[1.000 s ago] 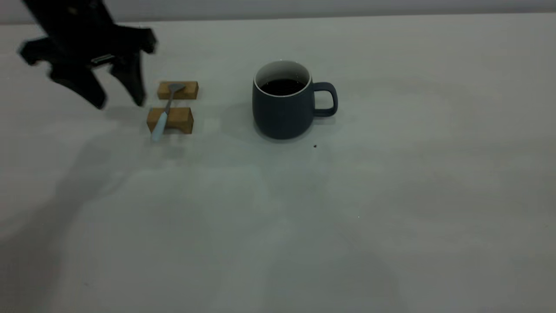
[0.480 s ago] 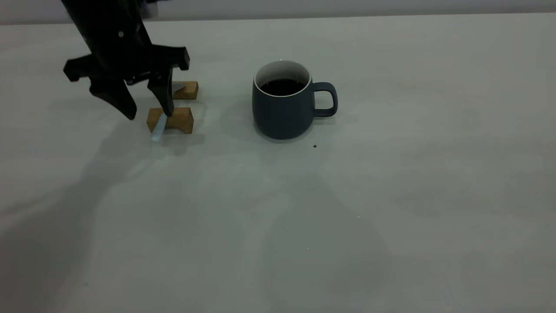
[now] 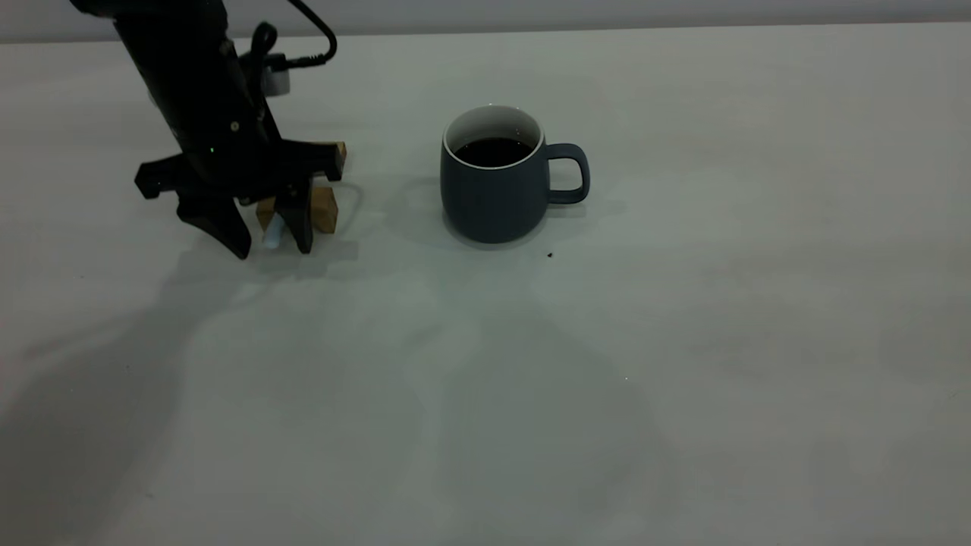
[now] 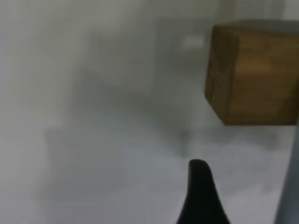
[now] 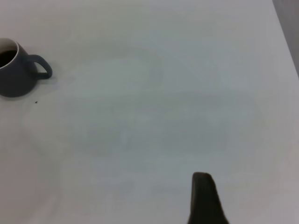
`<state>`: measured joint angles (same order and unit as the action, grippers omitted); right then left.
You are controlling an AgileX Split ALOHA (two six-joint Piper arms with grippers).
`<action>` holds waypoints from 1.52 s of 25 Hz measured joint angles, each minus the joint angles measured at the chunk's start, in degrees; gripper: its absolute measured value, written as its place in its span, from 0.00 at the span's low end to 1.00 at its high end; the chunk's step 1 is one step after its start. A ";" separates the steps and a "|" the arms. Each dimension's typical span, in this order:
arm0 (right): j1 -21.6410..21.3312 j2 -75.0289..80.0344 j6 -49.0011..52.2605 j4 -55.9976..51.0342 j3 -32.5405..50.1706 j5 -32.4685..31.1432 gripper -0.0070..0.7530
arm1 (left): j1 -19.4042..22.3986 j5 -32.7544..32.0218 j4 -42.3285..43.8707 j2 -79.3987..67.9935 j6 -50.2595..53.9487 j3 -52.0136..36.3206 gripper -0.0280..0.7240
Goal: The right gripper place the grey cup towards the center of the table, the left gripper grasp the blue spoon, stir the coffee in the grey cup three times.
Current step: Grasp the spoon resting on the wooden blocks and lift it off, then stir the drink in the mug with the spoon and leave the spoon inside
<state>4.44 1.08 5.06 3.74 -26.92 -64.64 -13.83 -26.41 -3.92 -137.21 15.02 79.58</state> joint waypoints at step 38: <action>0.00 0.00 0.00 0.00 0.00 0.00 0.70 | 0.00 -22.32 -79.64 16.99 4.57 4.15 0.22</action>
<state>4.44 1.08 5.06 3.74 -26.92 -64.64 -13.83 -48.73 -83.56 -120.22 19.60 83.72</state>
